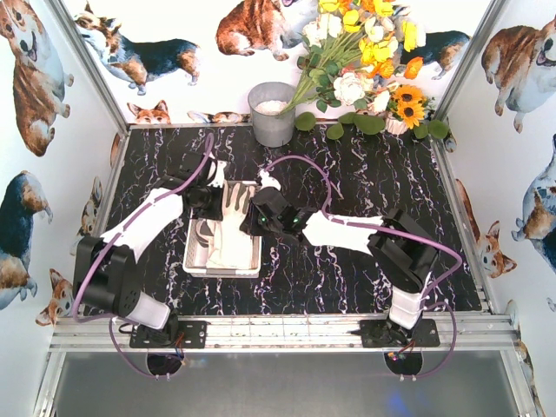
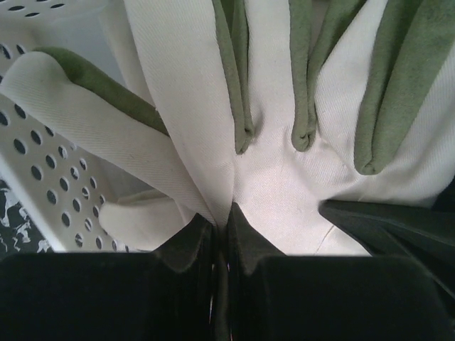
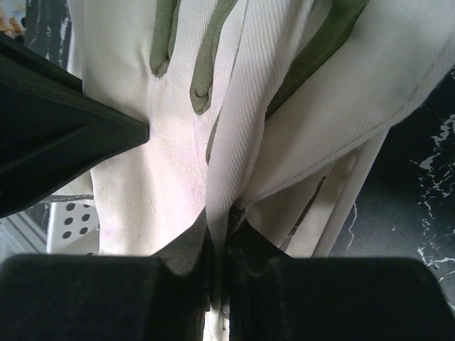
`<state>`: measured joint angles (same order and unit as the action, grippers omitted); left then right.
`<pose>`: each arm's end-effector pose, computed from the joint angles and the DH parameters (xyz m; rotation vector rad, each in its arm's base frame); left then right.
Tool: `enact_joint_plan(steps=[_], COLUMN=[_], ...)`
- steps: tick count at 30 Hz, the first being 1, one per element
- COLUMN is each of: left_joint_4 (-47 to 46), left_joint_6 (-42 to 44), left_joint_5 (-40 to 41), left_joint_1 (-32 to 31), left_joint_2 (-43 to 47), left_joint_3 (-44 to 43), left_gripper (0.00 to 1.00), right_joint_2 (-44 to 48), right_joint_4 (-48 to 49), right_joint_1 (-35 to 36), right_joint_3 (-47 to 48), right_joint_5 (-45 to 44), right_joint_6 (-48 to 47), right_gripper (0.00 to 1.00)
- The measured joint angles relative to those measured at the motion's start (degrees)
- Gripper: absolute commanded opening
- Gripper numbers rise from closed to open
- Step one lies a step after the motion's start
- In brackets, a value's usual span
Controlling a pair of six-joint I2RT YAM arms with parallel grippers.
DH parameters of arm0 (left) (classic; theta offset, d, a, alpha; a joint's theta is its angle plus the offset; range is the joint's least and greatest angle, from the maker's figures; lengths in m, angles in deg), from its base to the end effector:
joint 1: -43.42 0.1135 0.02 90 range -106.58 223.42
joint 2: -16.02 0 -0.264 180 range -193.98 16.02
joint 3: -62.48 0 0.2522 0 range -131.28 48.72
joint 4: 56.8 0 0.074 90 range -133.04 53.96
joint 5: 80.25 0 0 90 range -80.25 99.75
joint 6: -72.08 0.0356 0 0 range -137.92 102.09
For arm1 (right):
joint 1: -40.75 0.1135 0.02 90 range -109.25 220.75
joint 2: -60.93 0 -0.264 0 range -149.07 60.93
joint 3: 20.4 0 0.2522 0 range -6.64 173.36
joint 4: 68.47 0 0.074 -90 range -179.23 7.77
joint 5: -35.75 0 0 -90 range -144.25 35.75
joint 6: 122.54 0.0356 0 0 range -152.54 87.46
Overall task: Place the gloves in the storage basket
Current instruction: Place the glove in the bin.
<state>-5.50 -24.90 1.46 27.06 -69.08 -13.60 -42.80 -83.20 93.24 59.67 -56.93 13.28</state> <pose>0.2870 -0.0896 0.2421 0.2668 2.6311 -0.3294 0.2446 0.3159 0.2007 -0.1120 2.3860 0.8371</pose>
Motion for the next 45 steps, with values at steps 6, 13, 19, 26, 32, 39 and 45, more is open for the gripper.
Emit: enact_joint_plan(steps=[6,13,19,26,32,39,45], left_joint_4=[-2.4,-4.0,-5.9,-6.5,-7.3,-7.5,-9.3], left_joint_6=[1.2,4.0,4.9,4.9,4.2,1.5,0.7], left_joint_5=[-0.2,4.9,6.6,6.4,5.6,1.2,-3.8], left_joint_1=[0.0,0.8,1.6,1.6,1.6,3.1,3.3], left_joint_2=[-3.0,-3.5,-3.1,2.4,6.2,0.3,-2.1], left_joint_3=[0.9,1.2,2.4,2.7,2.7,2.3,2.3], left_gripper=[0.11,0.46,0.59,0.7,0.72,0.59,0.39], right_joint_2=[-1.7,-1.7,0.5,7.8,15.3,21.3,25.6], right_joint_4=[-1.0,-5.2,-8.5,-14.5,-16.0,-17.4,-18.8], right_joint_1=[0.0,0.1,0.7,0.7,0.6,0.5,-1.0], right_joint_3=[1.1,3.2,3.3,1.8,-1.8,-6.1,-8.8], right_joint_5=[-0.4,-0.4,-0.6,-2.3,-3.5,-5.9,-7.3], right_joint_6=[-1.5,-4.9,-8.3,-11.2,-11.4,-11.3,-11.3], right_gripper=[0.17,0.41,0.48,0.55,0.57,0.56,0.56])
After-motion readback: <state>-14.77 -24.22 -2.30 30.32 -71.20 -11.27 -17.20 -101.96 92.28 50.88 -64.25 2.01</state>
